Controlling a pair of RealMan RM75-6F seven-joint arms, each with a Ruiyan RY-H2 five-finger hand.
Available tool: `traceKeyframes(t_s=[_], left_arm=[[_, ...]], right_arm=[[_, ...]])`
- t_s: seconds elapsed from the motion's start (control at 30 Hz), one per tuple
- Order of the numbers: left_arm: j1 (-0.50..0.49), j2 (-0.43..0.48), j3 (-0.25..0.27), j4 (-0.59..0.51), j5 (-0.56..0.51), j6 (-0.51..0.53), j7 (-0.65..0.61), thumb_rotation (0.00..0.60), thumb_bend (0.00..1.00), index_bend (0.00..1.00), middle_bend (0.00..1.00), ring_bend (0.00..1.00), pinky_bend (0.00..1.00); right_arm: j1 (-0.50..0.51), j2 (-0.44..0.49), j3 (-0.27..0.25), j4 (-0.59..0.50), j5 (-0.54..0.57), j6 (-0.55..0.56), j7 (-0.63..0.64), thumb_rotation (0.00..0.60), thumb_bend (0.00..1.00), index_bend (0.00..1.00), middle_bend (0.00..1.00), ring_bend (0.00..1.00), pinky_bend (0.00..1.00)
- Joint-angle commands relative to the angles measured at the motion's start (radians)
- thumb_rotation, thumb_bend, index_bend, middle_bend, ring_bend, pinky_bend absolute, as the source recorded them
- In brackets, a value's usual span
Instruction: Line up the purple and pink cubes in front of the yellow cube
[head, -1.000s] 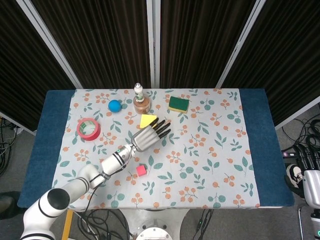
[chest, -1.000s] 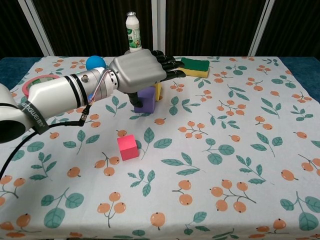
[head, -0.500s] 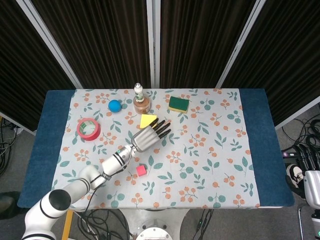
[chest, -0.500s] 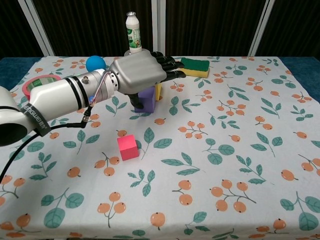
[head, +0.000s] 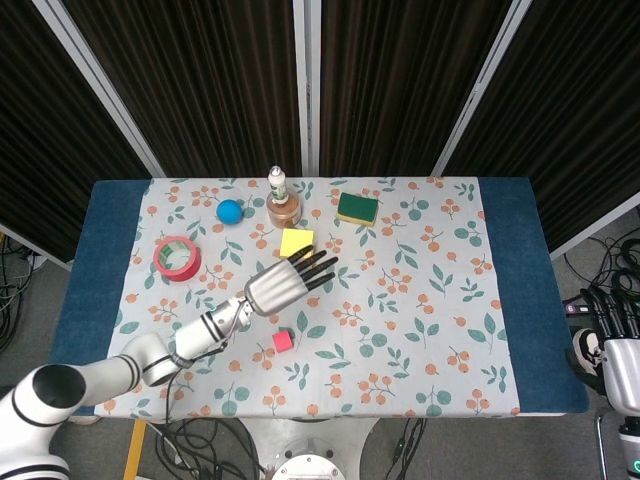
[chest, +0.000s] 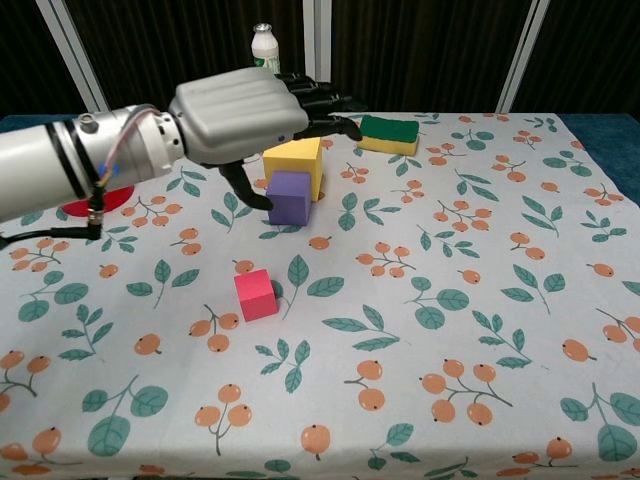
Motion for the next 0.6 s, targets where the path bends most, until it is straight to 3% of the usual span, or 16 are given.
traceKeyframes(t_s=[0.03,0.23,0.4,0.6], left_arm=[[0.031,0.174,0.083,-0.218,0.069,0.005,0.006,0.600,0.16,0.26,0.05,0.07,0.15],[0.041,0.210,0.118,-0.324,0.058,-0.088,0.048,0.600,0.18,0.27,0.05,0.07,0.15],[0.052,0.173,0.104,-0.306,0.026,-0.131,0.040,0.600,0.21,0.34,0.05,0.07,0.15],[0.060,0.144,0.101,-0.273,0.030,-0.150,0.055,0.600,0.24,0.34,0.05,0.07,0.15]], right_arm=[[0.002,-0.001,-0.001,-0.001,-0.004,-0.001,0.000,0.600,0.20,0.03,0.06,0.00,0.10],[0.001,-0.005,-0.005,-0.001,-0.009,0.002,0.000,0.600,0.20,0.03,0.06,0.00,0.10],[-0.003,-0.006,-0.007,0.002,-0.011,0.008,0.002,0.600,0.20,0.03,0.06,0.00,0.10],[-0.005,-0.005,-0.007,0.003,-0.007,0.008,0.003,0.600,0.20,0.03,0.06,0.00,0.10]])
